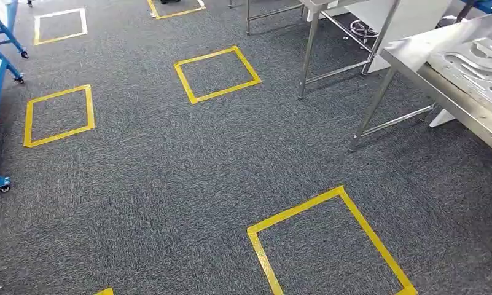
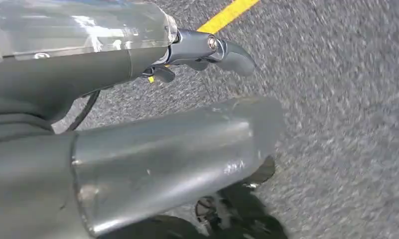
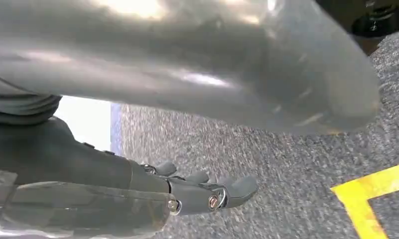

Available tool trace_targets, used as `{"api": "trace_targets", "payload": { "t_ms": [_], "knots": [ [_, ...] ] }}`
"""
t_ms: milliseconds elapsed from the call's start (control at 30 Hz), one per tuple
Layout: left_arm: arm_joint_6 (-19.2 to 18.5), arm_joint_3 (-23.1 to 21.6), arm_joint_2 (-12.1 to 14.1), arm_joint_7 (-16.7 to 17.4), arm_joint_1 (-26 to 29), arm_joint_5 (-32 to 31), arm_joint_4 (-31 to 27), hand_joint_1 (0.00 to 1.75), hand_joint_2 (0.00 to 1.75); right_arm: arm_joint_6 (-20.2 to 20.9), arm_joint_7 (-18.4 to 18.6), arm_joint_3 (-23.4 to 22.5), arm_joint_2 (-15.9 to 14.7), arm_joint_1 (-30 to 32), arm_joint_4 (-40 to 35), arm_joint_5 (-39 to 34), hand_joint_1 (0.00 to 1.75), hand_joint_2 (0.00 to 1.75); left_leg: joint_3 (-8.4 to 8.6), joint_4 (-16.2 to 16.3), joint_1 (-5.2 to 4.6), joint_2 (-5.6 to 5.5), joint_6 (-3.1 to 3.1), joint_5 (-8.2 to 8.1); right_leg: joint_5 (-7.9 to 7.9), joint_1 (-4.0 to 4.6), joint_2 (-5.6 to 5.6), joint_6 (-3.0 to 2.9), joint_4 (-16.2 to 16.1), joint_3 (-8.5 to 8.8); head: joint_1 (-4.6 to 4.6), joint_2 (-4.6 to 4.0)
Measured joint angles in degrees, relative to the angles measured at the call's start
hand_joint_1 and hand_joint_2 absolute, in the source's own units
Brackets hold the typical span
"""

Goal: Take the parts from the cabinet and place them on the table.

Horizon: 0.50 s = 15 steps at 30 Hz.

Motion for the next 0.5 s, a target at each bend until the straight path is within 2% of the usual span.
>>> {"api": "trace_targets", "payload": {
  "t_ms": [33,100,133,167,200,233,267,300,333,367,400,433,467,500],
  "knots": [
    [0.0,0.0,0.0,-0.1,-0.1,0.0,0.0,0.0,0.0,0.0,0.0,0.0,0.0,0.0,0.0,0.0,0.0,0.0,0.12,0.0,-0.12,-1.08,0.53,0.42,-0.08,0.08,-0.32,0.33,0.0,0.02,0.11,0.0],
    [0.0,0.0,0.0,-0.4,0.2,0.0,0.0,0.0,0.0,-0.1,0.0,0.0,0.0,-0.4,0.0,0.3,0.0,0.0,-0.55,0.1,-0.3,-2.09,0.85,0.36,-0.08,0.02,-1.26,0.81,-0.1,0.3,0.22,0.0],
    [0.0,0.0,0.0,-0.6,0.3,0.0,0.0,0.0,0.0,-0.1,-0.3,0.0,0.0,-0.7,0.0,0.4,0.0,0.0,-0.52,-0.2,-0.28,-2.75,1.36,0.55,-0.14,0.1,-1.87,1.2,-0.2,0.55,0.15,0.0],
    [-0.2,0.0,0.0,-0.9,0.3,0.0,0.0,0.0,0.0,-0.1,-0.5,0.0,-0.1,-0.7,0.0,0.4,0.0,0.0,0.16,-0.9,0.28,-3.35,1.9,1.04,-0.72,-0.21,-1.17,1.66,0.2,0.56,0.18,0.0],
    [-0.2,0.0,-0.1,-1.2,0.3,0.0,0.0,0.0,0.0,-0.1,-1.0,0.0,-0.5,-0.6,0.0,0.3,0.0,0.0,0.16,-1.1,0.17,-3.86,2.15,1.21,-2.03,-0.37,1.96,1.9,1.8,-0.07,0.48,0.0],
    [-0.3,0.0,-0.1,-1.6,0.1,0.0,0.0,0.0,0.0,0.0,-1.5,0.0,-0.5,-0.6,0.0,0.1,0.0,0.0,-0.04,-1.1,0.19,-4.33,2.53,1.37,-4.28,-0.42,3.98,1.91,5.2,-1.82,0.63,0.0],
    [-0.4,0.0,-0.1,-1.9,0.0,0.0,0.0,0.0,0.0,0.2,-2.2,0.0,-0.5,-0.6,0.0,-0.4,0.0,0.0,-0.22,-1.1,0.12,-4.86,2.71,1.44,-6.71,-0.44,4.91,1.98,10.1,-4.21,0.7,0.0],
    [-0.6,0.0,-0.1,-2.6,-0.1,0.0,0.0,0.0,0.0,0.4,-3.5,0.0,-0.5,-0.6,0.0,-1.3,0.0,0.0,-0.34,-1.0,0.03,-5.61,2.79,1.48,-8.48,-0.43,5.24,2.07,14.9,-6.66,0.72,0.0],
    [-0.7,0.0,-0.2,-3.1,-0.1,-0.1,0.0,0.0,0.0,0.5,-4.6,-0.1,-0.5,-0.6,0.0,-1.8,0.0,0.0,-0.36,-1.0,-0.04,-6.35,2.79,1.49,-8.72,-0.44,5.32,2.12,17.3,-8.02,0.7,0.0],
    [-0.8,0.0,-0.2,-3.7,0.0,-0.1,0.0,0.0,0.0,0.6,-5.7,-0.4,-0.6,-0.6,0.0,-2.3,0.0,0.0,-0.28,-1.0,-0.03,-7.14,2.79,1.49,-7.47,-0.45,5.33,2.13,17.0,-8.11,0.7,-0.02],
    [-0.8,0.0,-0.3,-4.1,0.0,-0.1,0.0,0.0,0.0,0.5,-7.0,-0.7,-0.7,-0.7,0.0,-2.8,0.0,0.0,-0.22,-0.9,-0.03,-7.94,2.76,1.47,-5.22,-0.47,5.41,2.09,14.5,-7.13,0.72,0.0],
    [-0.8,0.0,-0.5,-4.4,0.0,0.0,0.0,0.0,0.0,0.5,-7.9,-1.0,-0.7,-0.7,0.0,-3.0,0.0,0.0,-0.13,-0.7,-0.01,-8.75,2.68,1.42,-2.45,-0.54,5.67,1.98,10.3,-5.25,0.72,0.0],
    [-0.8,0.0,-0.7,-4.6,-0.1,0.0,0.0,0.0,0.0,0.3,-8.6,-1.3,-0.8,-0.7,0.0,-3.1,0.0,0.0,-0.09,-0.5,0.01,-9.57,2.52,1.32,0.37,-0.7,6.9,1.83,5.1,-2.94,0.74,0.0],
    [-0.8,0.0,-1.0,-4.8,-0.1,0.0,0.0,0.0,0.0,0.2,-9.0,-1.5,-1.0,-0.6,0.0,-3.3,0.0,0.0,-0.49,-0.2,0.11,-10.13,2.3,1.22,0.75,-1.01,10.63,1.53,1.8,-1.61,0.83,0.0]
  ]
}}
